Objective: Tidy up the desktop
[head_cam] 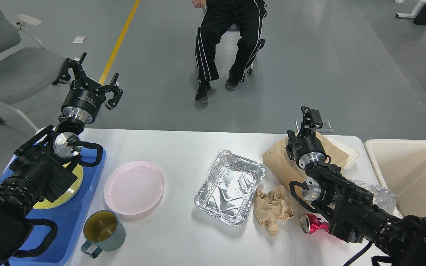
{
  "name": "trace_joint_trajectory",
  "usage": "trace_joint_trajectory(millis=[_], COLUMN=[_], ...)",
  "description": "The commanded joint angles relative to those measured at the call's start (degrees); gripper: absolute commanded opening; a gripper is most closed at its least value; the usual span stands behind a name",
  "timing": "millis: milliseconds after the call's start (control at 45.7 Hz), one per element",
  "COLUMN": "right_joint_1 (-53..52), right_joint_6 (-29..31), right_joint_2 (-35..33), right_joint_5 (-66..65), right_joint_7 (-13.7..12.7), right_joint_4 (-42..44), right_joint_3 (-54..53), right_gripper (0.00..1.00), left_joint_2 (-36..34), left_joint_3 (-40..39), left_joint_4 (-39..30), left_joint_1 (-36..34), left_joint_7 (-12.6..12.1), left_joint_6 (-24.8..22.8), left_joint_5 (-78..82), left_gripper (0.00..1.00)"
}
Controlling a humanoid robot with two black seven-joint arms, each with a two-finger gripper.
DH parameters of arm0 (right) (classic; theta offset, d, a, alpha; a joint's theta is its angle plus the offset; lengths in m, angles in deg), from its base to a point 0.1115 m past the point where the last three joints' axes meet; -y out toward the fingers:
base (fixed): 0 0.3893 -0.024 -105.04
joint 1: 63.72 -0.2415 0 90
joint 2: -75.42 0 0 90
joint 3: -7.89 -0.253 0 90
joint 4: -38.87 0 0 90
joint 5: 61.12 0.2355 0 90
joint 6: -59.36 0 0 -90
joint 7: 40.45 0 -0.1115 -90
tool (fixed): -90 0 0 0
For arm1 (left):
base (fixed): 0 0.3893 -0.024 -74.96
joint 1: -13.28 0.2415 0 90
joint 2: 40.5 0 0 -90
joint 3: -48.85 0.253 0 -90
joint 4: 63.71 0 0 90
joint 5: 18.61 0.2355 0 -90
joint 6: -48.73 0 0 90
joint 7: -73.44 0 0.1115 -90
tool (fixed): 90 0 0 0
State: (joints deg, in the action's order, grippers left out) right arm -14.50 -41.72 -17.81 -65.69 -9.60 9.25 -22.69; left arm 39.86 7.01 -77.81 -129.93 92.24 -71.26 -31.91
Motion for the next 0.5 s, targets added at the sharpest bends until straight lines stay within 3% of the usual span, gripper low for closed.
trace_joint_trajectory(millis=[0, 481], right_joint_1=[0.00, 0.00], right_joint_6=[0.09, 0.00], right_joint_2=[-0.03, -0.03], right_joint_5=[0.00, 0.00], right_joint_7=[0.00, 0.00], right_joint_4=[0.00, 0.00], right_joint_3=[0.00, 0.00], right_gripper=[1.00, 1.00], left_joint_2=[0.41, 0.24], left_joint_3=[-0.08, 0.10], left_joint_4=[0.03, 0.03], left_joint_1=[0.74, 1.18], left_joint_7=[0.10, -0.52], left_joint_6=[-0.07, -0.07], left_joint_5=[-0.06, 0.12], left_gripper=[0.96, 0.96])
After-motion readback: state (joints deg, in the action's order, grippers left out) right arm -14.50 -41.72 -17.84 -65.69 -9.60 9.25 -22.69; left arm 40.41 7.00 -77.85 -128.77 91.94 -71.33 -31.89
